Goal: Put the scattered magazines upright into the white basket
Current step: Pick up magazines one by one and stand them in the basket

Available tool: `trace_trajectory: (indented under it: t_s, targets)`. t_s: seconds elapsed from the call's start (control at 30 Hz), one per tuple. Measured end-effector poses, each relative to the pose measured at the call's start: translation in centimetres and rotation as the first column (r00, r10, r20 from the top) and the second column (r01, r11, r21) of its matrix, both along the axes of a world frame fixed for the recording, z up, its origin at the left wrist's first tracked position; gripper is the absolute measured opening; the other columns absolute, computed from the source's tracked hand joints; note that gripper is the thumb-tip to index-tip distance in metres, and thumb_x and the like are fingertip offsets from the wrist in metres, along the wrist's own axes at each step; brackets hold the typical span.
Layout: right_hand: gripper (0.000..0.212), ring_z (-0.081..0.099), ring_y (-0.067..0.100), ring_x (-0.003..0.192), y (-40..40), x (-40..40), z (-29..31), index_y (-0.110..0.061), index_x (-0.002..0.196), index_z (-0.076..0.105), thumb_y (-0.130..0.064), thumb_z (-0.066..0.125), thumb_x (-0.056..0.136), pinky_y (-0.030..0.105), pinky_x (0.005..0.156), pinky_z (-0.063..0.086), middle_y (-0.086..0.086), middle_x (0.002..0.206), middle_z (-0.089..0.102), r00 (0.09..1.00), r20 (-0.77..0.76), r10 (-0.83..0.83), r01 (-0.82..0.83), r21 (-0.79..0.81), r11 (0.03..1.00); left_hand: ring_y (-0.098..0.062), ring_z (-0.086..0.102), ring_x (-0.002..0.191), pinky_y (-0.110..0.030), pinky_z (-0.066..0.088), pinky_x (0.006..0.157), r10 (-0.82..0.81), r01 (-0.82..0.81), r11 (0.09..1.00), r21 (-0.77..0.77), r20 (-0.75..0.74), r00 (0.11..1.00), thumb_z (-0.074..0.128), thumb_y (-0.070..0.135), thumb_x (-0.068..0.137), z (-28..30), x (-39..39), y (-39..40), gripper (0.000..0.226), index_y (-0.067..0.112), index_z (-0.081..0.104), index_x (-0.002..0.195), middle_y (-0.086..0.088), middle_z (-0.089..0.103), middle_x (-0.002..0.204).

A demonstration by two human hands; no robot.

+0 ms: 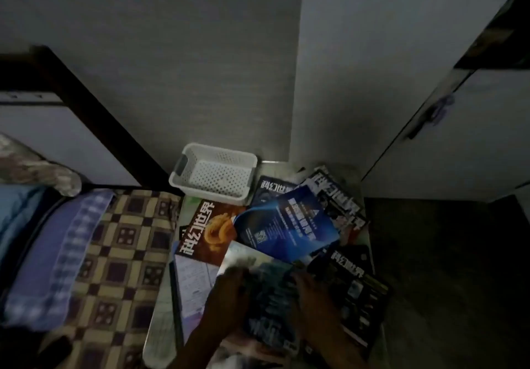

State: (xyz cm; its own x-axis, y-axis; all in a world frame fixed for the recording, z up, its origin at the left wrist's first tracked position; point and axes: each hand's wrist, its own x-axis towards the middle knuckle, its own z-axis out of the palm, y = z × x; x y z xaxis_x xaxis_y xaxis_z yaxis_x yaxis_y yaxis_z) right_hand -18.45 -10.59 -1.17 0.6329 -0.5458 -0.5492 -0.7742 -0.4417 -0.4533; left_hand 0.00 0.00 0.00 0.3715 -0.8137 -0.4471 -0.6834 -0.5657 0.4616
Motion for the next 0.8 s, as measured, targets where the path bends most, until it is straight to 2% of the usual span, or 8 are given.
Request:
trace_trajectory:
  t_s: [0.03,0.13,0.2,0.33,0.47,0.57,0.67,0.8]
  targets:
    - [0.062,0.027,0.026,0.147,-0.1,0.6,-1.4,-0.019,0.153,0.029,-0.043,0.044,0.097,0.041,0.114,0.033,0.006,0.162,0.025,0.999,0.03,0.026,-0.024,-0.05,0.998,-0.027,0.047,0.132,-0.038,0.038,0.108,-0.019,0.021,0.999,-0.038,0.052,0.998,0.052,0.026,0.096,-1.6,0.1,-1.0,0.042,0.015,0.053,0.137,-0.011,0.051,0.143]
    - [0.056,0.048,0.035,0.134,-0.7,2.2,-8.0,-0.019,0.139,0.054,-0.048,0.047,0.092,0.053,0.1,0.045,0.01,0.148,0.049,0.989,0.059,0.133,-0.105,-0.344,0.933,-0.043,0.042,0.134,-0.057,0.036,0.108,-0.015,0.059,0.979,-0.196,0.215,0.976,0.055,0.024,0.091,-9.0,0.7,-2.7,0.046,0.003,0.058,0.132,-0.025,0.047,0.143]
    - [0.057,0.045,0.034,0.136,0.0,2.2,-11.7,-0.023,0.14,0.053,-0.052,0.041,0.092,0.052,0.103,0.035,0.009,0.148,0.049,0.979,0.101,0.179,-0.118,-0.441,0.89,-0.038,0.031,0.142,-0.056,0.029,0.112,-0.092,0.166,0.957,-0.237,0.295,0.951,0.045,0.029,0.096,-12.4,0.6,-2.5,0.046,0.008,0.056,0.135,-0.02,0.041,0.15]
    - [0.059,0.04,0.031,0.135,0.6,2.1,-16.5,-0.03,0.142,0.046,-0.056,0.035,0.091,0.053,0.103,0.029,0.005,0.149,0.048,0.96,0.216,0.179,0.025,-0.701,0.712,-0.025,0.019,0.149,-0.047,0.022,0.114,0.002,0.174,0.899,-0.403,0.401,0.916,0.033,0.047,0.098,-16.7,1.2,-1.6,0.057,0.024,0.034,0.15,-0.006,0.027,0.16]
    - [0.059,0.043,0.027,0.132,0.4,2.3,-17.9,-0.029,0.136,0.057,-0.057,0.029,0.093,0.051,0.1,0.033,0.005,0.144,0.053,0.91,0.367,0.192,0.181,-0.769,0.613,-0.031,0.027,0.145,-0.047,0.023,0.108,0.032,0.227,0.883,-0.411,0.535,0.845,0.032,0.05,0.094,-17.6,0.7,-1.9,0.061,0.024,0.038,0.148,-0.01,0.033,0.157]
    - [0.059,0.044,0.026,0.136,0.4,2.1,-18.1,-0.029,0.141,0.048,-0.057,0.026,0.094,0.047,0.105,0.031,0.003,0.148,0.049,0.897,0.389,0.21,0.194,-0.773,0.604,-0.034,0.031,0.143,-0.051,0.03,0.109,0.016,0.248,0.899,-0.36,0.594,0.804,0.027,0.056,0.091,-17.7,0.6,-2.1,0.065,0.029,0.037,0.149,-0.015,0.037,0.154]
    - [0.06,0.042,0.025,0.139,1.5,1.6,-17.4,-0.027,0.141,0.049,-0.057,0.033,0.092,0.041,0.107,0.024,0.003,0.15,0.047,0.905,0.367,0.217,0.164,-0.769,0.618,-0.023,-0.003,0.15,-0.049,0.011,0.117,0.012,0.225,0.913,-0.34,0.574,0.819,0.002,0.067,0.086,-17.9,0.4,-1.6,0.069,0.044,-0.001,0.151,-0.006,0.004,0.165]
    - [0.065,0.005,0.01,0.15,1.9,1.6,-16.7,-0.038,0.153,0.02,-0.06,0.021,0.091,0.03,0.114,0.0,-0.009,0.164,0.012,0.938,0.304,0.167,0.103,-0.703,0.703,-0.02,-0.01,0.15,-0.046,-0.002,0.118,-0.013,0.235,0.899,-0.37,0.514,0.858,0.011,0.069,0.091,-18.3,0.8,-1.5,0.068,0.043,-0.003,0.152,-0.003,-0.005,0.165]
